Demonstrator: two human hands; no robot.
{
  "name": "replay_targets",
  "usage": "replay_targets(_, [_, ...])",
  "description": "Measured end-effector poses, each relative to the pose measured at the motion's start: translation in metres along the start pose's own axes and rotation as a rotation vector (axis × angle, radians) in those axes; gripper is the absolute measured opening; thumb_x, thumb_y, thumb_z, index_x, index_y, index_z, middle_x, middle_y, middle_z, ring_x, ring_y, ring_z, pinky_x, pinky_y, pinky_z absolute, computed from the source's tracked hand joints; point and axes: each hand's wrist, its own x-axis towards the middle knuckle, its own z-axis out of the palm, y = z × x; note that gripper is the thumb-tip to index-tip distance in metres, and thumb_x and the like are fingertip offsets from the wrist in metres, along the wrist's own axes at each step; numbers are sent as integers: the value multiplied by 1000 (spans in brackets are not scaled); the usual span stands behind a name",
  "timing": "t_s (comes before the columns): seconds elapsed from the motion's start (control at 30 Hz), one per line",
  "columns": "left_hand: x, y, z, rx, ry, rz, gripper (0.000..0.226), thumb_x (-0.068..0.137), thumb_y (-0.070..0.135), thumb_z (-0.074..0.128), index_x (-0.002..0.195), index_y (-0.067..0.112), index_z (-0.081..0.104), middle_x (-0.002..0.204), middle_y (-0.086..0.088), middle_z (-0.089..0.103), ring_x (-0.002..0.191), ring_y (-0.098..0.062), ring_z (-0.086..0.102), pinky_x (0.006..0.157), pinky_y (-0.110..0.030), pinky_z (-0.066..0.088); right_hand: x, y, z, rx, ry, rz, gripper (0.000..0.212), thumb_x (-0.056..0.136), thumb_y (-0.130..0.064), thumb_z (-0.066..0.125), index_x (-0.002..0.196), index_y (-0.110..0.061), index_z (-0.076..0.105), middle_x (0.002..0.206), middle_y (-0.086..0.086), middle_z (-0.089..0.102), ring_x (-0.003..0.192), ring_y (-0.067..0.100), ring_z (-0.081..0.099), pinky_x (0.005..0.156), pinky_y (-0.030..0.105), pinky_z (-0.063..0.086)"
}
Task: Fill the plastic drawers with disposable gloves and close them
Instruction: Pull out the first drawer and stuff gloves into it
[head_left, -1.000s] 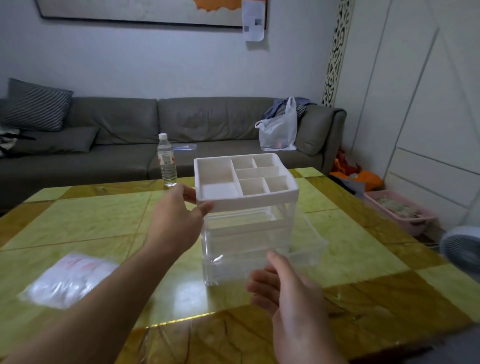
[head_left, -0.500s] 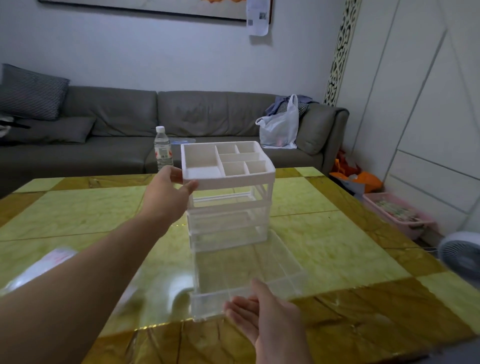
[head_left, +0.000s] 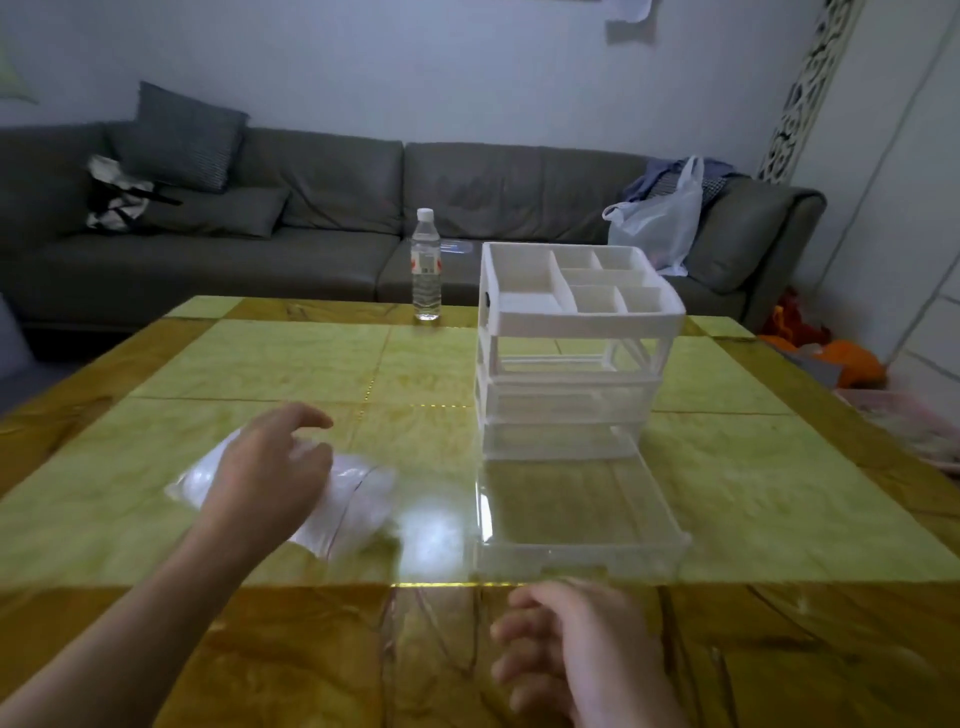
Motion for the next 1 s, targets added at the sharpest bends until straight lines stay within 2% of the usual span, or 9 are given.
replay_targets(0.1, [0, -26, -9, 306, -57, -70, 52, 91, 63, 50, 138, 41, 56, 160, 3, 40, 152, -26, 28, 123, -61, 18, 2, 3, 25, -216, -61, -192, 16, 102, 9, 49, 96, 6, 63, 71, 21, 72, 50, 33, 66, 40, 37, 52])
replay_targets(0.2, [1, -33, -14, 235, -116, -76, 73, 81, 75, 34, 144, 41, 51, 163, 2, 34, 154, -24, 21, 121, -63, 24, 16, 6, 54, -460, -88, -370, 26, 101, 0, 50, 102, -16, 70, 94, 5, 77, 75, 21, 77, 71, 51, 66])
replay_targets(0.3, [-4, -32, -18, 231, -102, -54, 73, 84, 74, 36, 145, 38, 51, 162, 2, 35, 153, -22, 22, 121, -58, 28, 40, 8, 89, -670, -112, -430, 27, 103, -20, 52, 120, -33, 68, 113, -13, 72, 90, 9, 75, 84, 34, 63])
replay_targets(0.37, [-9, -30, -18, 211, -97, -55, 60, 94, 64, 46, 147, 36, 50, 163, 3, 33, 153, -22, 21, 120, -53, 30, 54, 10, 107, -755, -48, -458, 26, 105, -31, 53, 126, -33, 67, 116, -18, 69, 96, 0, 69, 78, 15, 54])
replay_targets(0.43, [-11, -28, -18, 206, -89, -51, 52, 99, 56, 49, 146, 36, 51, 163, 4, 33, 152, -21, 20, 118, -50, 32, 64, 13, 121, -694, -17, -440, 20, 102, -37, 61, 120, -32, 67, 109, -19, 70, 92, -5, 65, 69, 7, 47])
replay_targets(0.57, [-13, -28, -17, 210, -104, -19, 47, 102, 51, 45, 146, 36, 52, 163, 5, 34, 152, -20, 21, 116, -48, 33, 83, 18, 129, -476, -97, -309, 36, 73, -42, 78, 107, -31, 70, 96, -9, 75, 81, 13, 74, 76, 36, 64])
replay_targets(0.7, [-16, -29, -14, 136, -87, 31, 44, 104, 45, 45, 146, 34, 55, 162, 4, 36, 152, -18, 22, 120, -43, 27, 84, 14, 127, -442, -187, -322, 17, 72, -29, 78, 78, -21, 64, 68, -3, 64, 56, 17, 59, 55, 33, 52])
replay_targets(0.83, [-14, -30, -12, -13, -118, 31, 43, 103, 44, 49, 144, 36, 57, 163, 12, 33, 153, -10, 20, 122, -40, 23, 85, 12, 126, -427, -139, -351, 18, 75, -26, 77, 88, -25, 65, 73, 4, 75, 58, 19, 66, 52, 34, 51])
replay_targets(1.0, [-10, -38, -10, -49, -188, 49, 44, 103, 45, 52, 147, 43, 51, 166, 16, 24, 155, -10, 16, 125, -42, 21, 76, 8, 121, -437, -77, -478, 15, 80, -24, 73, 90, -19, 62, 76, 16, 72, 55, 22, 59, 48, 39, 49])
